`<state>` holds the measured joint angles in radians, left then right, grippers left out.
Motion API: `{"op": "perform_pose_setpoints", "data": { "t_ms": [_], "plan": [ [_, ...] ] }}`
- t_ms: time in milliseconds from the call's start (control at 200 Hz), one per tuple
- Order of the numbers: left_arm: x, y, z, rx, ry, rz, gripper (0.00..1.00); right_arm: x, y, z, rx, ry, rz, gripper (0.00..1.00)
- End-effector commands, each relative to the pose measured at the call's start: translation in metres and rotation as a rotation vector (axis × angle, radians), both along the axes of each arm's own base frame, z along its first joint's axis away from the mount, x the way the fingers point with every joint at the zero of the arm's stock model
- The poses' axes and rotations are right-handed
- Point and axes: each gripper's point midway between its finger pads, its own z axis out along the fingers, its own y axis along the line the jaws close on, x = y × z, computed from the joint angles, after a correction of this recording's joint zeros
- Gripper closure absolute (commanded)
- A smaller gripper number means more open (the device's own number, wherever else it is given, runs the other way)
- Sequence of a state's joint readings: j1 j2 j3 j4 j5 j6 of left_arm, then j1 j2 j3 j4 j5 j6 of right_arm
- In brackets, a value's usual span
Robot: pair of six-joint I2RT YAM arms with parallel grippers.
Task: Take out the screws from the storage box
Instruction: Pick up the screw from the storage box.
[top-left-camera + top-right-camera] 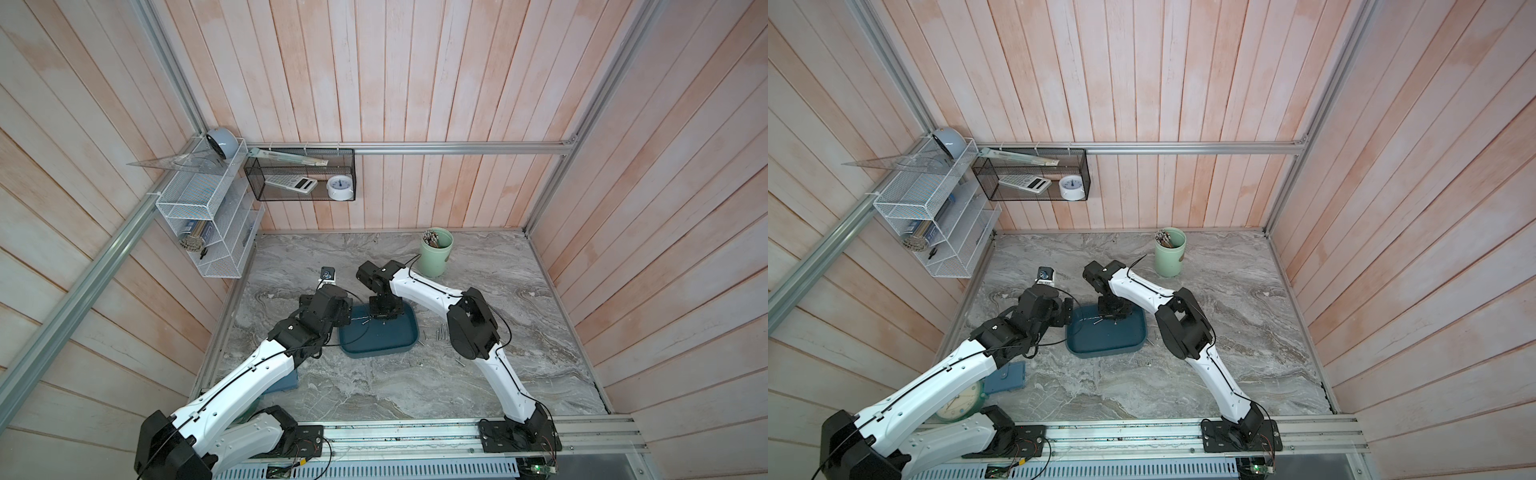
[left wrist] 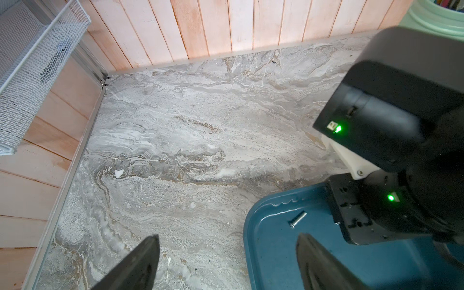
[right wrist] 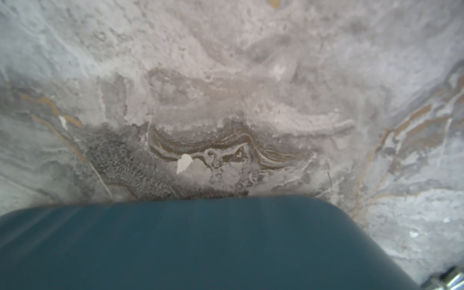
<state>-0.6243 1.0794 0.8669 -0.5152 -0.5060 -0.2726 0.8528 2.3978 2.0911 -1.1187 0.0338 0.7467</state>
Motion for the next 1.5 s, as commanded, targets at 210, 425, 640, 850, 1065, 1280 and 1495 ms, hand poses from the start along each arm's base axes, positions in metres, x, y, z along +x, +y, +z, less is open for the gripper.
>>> {"op": "perform_pose_setpoints", "data": {
  "t_ms": [210,425,640,850,1065,1280,1495],
  "plan": [
    [0.000,0.003,0.001,0.012,-0.019,0.004,0.09,-0.007,0.004,0.017,0.063,-0.017,-0.001,0.74],
    [0.000,0.003,0.000,0.014,-0.020,0.003,0.09,-0.012,-0.007,-0.002,-0.007,0.009,-0.007,0.74],
    [0.000,0.003,0.000,0.016,-0.020,0.004,0.09,-0.017,-0.020,-0.018,-0.065,0.031,-0.005,0.77],
    [0.000,0.003,-0.001,0.019,-0.016,0.004,0.10,-0.015,-0.022,-0.013,-0.046,0.015,-0.002,0.76],
    [0.000,0.004,-0.001,0.019,-0.017,0.005,0.09,-0.011,-0.031,-0.014,-0.053,0.028,-0.006,0.78],
    [0.000,0.003,0.001,0.015,-0.021,0.005,0.09,-0.015,-0.036,-0.020,-0.055,0.050,-0.004,0.81],
    [0.000,0.003,-0.001,0.015,-0.019,0.004,0.09,-0.022,-0.036,-0.030,-0.047,0.084,-0.001,0.82]
  ]
}}
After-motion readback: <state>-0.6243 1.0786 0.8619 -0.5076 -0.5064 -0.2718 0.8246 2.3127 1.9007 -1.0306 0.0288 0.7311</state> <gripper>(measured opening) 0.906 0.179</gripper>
